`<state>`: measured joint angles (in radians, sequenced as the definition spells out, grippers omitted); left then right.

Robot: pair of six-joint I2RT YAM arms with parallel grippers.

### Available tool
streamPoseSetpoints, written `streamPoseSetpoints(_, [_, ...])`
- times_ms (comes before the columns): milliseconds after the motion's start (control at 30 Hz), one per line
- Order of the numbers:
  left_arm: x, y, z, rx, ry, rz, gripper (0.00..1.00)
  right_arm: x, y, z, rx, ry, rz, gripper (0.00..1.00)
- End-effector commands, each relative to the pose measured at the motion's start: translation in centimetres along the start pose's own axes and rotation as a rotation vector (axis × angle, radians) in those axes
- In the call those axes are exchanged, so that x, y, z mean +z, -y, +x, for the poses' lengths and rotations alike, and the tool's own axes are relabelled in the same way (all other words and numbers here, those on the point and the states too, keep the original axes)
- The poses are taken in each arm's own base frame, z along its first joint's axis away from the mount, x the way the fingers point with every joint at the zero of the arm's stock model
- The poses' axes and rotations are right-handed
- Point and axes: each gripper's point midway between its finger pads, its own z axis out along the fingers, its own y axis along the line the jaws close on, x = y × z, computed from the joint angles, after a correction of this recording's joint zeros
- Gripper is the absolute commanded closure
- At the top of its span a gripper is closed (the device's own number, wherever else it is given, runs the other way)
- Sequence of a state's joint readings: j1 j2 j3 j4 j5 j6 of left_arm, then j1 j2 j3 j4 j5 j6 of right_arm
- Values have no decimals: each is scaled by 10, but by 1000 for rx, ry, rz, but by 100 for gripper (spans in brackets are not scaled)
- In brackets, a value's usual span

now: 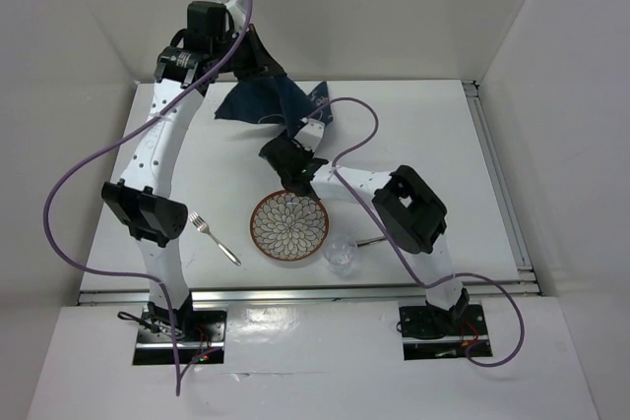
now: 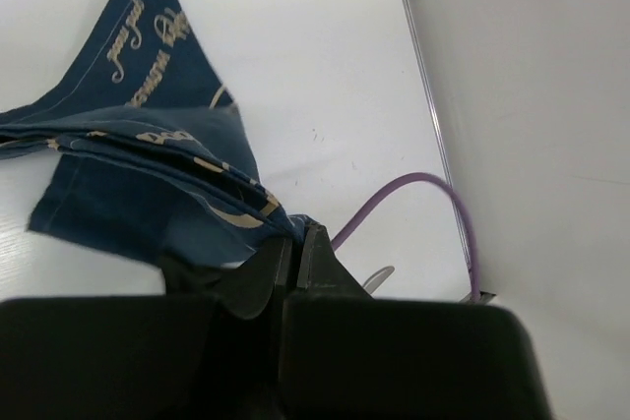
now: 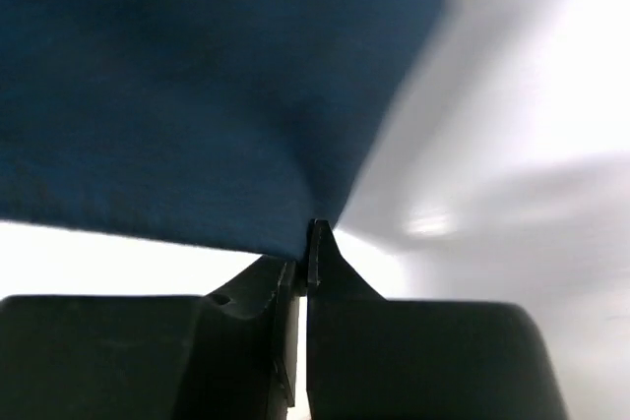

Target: Set the dinner table for one person

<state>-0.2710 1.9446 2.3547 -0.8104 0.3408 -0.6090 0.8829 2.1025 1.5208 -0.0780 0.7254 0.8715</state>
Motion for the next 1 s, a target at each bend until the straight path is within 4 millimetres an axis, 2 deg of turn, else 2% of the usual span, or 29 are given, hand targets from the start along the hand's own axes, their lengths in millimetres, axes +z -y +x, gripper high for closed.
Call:
streamPoseSetpoints(0, [-10, 5, -24, 11, 67, 51, 100, 5, 50, -40, 26, 97, 195, 100])
streamPoseSetpoints(33, [-12, 1, -30, 9, 79, 52, 100, 1, 55, -53, 25, 119, 204, 100])
streamPoseSetpoints(67, [-15, -1, -34, 10, 87, 64, 100, -1, 68, -72, -17, 161, 230, 100])
streamPoseSetpoints(133, [-11, -5, -36, 17, 83, 76, 100, 2, 81, -100, -41, 210, 240, 100])
streamPoseSetpoints(167, [-7, -7, -33, 22, 68, 83, 100, 11, 110, -119, -151, 220, 283, 100])
streamPoseSetpoints(200, [-8, -9, -38, 36, 80, 90, 100, 17, 105, -154, -121, 304, 228, 100])
streamPoseSetpoints(233, [-8, -6, -43, 49, 103, 103, 100, 14, 110, -186, -132, 350, 208, 100])
streamPoseSetpoints(267, [-2, -15, -44, 42, 99, 101, 100, 19, 115, -207, -206, 363, 172, 100])
streamPoseSetpoints(300, [3, -28, -50, 34, 104, 100, 100, 26, 132, -259, -153, 431, 187, 100])
streamPoseSetpoints(333, [5, -32, -54, 20, 109, 116, 100, 26, 136, -286, -135, 459, 176, 100])
streamPoseSetpoints(367, [3, -25, -63, 16, 121, 184, 100, 25, 137, -331, -121, 508, 148, 100])
streamPoseSetpoints(400, [5, -29, -65, 5, 115, 211, 100, 21, 135, -348, -132, 532, 132, 100])
streamPoseSetpoints(433, [5, -41, -72, -14, 120, 219, 100, 22, 131, -357, -154, 546, 110, 100])
streamPoseSetpoints(467, [0, -36, -75, -20, 116, 265, 100, 15, 124, -368, -204, 569, 91, 100])
streamPoseSetpoints(500, [-1, -41, -75, -32, 108, 274, 100, 10, 119, -372, -226, 579, 65, 100])
streamPoseSetpoints(533, [0, -48, -74, -39, 101, 274, 100, -4, 118, -378, -238, 593, 50, 100])
streamPoseSetpoints(567, [-10, -47, -76, -34, 112, 278, 100, -12, 114, -372, -251, 590, 38, 100])
streamPoseSetpoints(600, [-6, -56, -65, -46, 85, 261, 100, -8, 120, -339, -297, 524, 32, 100])
streamPoseSetpoints(633, [-8, -58, -58, -46, 69, 251, 100, -15, 123, -327, -304, 512, 27, 100])
streamPoseSetpoints(667, [-11, -59, -50, -44, 54, 241, 100, -39, 126, -330, -296, 529, 20, 100])
streamPoseSetpoints(700, [-17, -65, -36, -33, 38, 209, 100, -35, 146, -290, -299, 456, 41, 100])
streamPoseSetpoints(733, [-21, -69, -25, -34, 22, 188, 100, -40, 156, -265, -305, 385, 51, 100])
streamPoseSetpoints(767, [-25, -71, -14, -39, 6, 180, 100, -60, 162, -263, -274, 379, 35, 100])
streamPoseSetpoints(800, [-29, -75, -2, -48, -9, 161, 100, -65, 171, -242, -262, 328, 40, 100])
streamPoseSetpoints(833, [-34, -82, 23, -78, -43, 145, 100, -65, 189, -205, -210, 238, 52, 100])
streamPoseSetpoints(867, [-34, -77, 40, -84, -74, 150, 100, -78, 202, -187, -197, 169, 65, 59])
streamPoseSetpoints(900, [-33, -77, 51, -79, -88, 138, 100, -82, 210, -170, -174, 120, 70, 34])
streamPoseSetpoints(933, [-29, -79, 71, -64, -114, 104, 100, -84, 228, -139, -127, 11, 91, 12])
streamPoseSetpoints(967, [-25, -84, 81, -64, -135, 76, 100, -91, 229, -135, -93, -20, 69, 6])
